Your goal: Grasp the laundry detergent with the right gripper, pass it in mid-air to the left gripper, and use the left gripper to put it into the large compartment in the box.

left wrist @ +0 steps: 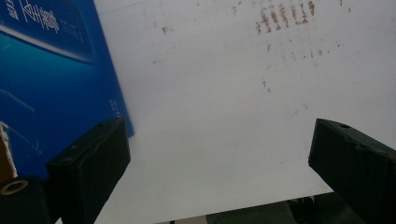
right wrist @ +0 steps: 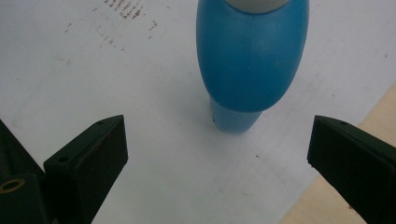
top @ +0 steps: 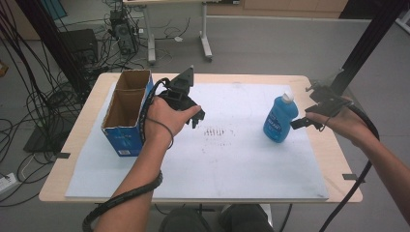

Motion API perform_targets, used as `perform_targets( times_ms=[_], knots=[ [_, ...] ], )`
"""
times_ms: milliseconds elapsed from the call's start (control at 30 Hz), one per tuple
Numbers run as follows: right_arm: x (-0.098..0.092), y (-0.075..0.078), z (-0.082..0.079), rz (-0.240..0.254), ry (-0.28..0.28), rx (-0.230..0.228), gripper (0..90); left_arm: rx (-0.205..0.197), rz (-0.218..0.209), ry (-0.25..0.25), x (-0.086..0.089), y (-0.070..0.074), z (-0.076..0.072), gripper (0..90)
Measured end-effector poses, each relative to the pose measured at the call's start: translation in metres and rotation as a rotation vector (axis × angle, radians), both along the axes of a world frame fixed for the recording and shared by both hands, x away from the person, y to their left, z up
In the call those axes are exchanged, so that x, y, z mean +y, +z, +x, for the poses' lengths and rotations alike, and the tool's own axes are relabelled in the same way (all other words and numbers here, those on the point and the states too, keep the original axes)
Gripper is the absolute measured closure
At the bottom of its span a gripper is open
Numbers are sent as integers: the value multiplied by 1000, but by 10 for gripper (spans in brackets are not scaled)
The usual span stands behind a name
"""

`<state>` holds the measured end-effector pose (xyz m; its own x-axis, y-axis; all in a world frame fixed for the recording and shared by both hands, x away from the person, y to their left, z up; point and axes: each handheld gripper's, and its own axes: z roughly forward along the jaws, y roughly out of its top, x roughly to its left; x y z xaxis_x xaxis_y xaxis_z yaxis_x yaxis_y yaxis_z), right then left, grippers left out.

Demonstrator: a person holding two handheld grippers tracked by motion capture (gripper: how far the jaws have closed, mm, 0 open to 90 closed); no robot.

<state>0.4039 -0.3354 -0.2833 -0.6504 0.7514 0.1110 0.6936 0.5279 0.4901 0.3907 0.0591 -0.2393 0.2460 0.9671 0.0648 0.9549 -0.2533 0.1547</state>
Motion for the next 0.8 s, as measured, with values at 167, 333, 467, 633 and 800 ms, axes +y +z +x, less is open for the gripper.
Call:
perform_targets(
  times_ms=[167,333,467,633,800],
  knots=[
    [1,-12,-4,-1,-4,-52,46,1,-1,-6,0,-1,0,59],
    [2,-32,-7,27,-22,-106,44,6,4,-6,0,-4,-1,59],
    [3,-41,-7,44,-39,-131,43,4,5,-4,-1,-4,-1,59],
    [5,-56,-5,71,-68,-199,38,-2,9,-2,-1,-2,-1,59],
    [7,-69,-3,96,-79,-245,36,-1,13,-3,0,-3,0,58]
  ],
)
